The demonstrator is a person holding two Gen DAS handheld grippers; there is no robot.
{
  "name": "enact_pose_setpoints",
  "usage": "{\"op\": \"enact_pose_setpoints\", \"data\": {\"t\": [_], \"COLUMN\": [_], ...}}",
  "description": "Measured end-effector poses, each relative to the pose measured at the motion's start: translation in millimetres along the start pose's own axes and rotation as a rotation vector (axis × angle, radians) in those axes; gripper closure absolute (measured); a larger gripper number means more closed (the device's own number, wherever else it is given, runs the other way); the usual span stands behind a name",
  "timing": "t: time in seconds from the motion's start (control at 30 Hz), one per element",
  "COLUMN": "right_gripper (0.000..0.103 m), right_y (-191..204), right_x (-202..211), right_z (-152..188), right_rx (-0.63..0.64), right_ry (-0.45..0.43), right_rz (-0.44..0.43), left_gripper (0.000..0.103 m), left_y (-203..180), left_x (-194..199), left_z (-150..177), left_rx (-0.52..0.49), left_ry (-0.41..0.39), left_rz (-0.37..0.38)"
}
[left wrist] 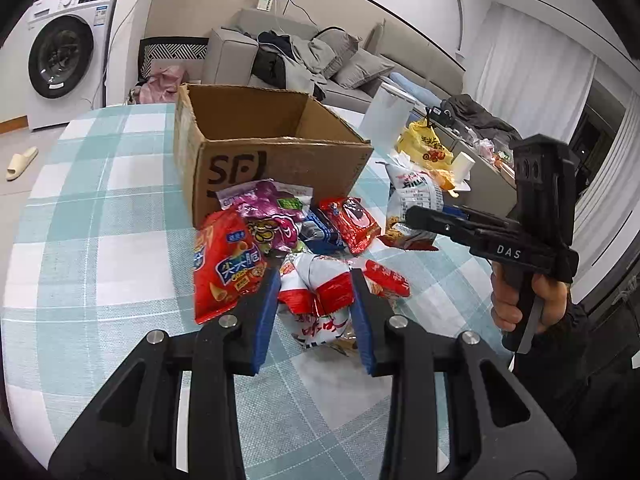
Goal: Organize snacks
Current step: 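Carry the white-and-red bag over the box while the right carries the chip bag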
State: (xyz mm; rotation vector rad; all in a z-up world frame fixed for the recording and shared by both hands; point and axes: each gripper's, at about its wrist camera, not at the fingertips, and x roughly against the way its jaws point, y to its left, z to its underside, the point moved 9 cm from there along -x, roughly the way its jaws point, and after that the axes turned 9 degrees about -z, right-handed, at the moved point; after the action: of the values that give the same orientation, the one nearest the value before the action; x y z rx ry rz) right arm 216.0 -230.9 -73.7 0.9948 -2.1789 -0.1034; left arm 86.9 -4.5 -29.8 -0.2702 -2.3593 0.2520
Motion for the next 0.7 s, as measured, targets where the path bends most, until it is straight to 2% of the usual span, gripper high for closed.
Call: {"op": "enact_pose_setpoints", "data": {"t": [0.5,0.7], "right_gripper": [0.055,0.055], "right_y": [6,13], "right_x": [2,5], "right_z": [-3,-7], "right_rx": [0.011,0.027], "right_ry": [-0.011,-0.018], "right_rz": [-0.016,-0.018], "left_gripper": [0.072,0.072], "left_y": [4,-1], "left_x": [11,16], "left_z": [-7,-21], "left_rx": [0.005,-0.002], "left_ry": [-0.011,-0.034], "left_rz": [-0.006,-0.001]}}
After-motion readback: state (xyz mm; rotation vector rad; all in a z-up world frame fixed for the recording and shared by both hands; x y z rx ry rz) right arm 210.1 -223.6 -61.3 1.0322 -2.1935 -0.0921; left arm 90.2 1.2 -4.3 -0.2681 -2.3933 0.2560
